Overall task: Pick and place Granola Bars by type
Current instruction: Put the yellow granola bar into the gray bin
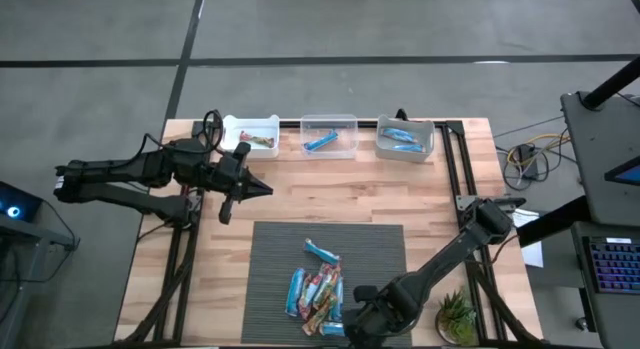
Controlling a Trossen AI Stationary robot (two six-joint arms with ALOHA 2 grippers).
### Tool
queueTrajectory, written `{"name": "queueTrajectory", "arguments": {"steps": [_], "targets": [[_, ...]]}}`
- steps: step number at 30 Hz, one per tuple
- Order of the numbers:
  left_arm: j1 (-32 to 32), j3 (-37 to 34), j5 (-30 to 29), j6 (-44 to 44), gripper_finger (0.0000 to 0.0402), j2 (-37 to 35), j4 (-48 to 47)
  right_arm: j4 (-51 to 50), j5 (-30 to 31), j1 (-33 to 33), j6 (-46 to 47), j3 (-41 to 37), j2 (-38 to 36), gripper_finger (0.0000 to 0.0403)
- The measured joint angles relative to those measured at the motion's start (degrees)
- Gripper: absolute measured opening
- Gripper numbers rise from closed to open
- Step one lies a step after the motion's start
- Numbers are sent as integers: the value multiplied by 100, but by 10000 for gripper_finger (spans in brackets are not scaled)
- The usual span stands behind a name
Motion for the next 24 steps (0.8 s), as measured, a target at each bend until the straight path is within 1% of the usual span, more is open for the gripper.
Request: {"name": "queueTrajectory", "arguments": {"steps": [2,4,7,12,15,19,24], "targets": [[0,0,0,2,0,0,-2,60,-3,0,-58,1,7,19],[0,0,0,0,0,0,-7,60,2,-1,-93,2,3,39],[0,0,0,-2,0,0,-11,62,144,0,-53,2,-6,81],[0,0,0,-8,0,0,-15,64,638,-2,96,2,7,157],[0,0,0,-11,0,0,-17,77,788,-2,172,2,65,190],[0,0,0,-13,0,0,-20,86,793,-2,154,2,156,214],[0,0,-5,-7,0,0,-20,177,800,-4,202,2,243,225]]}}
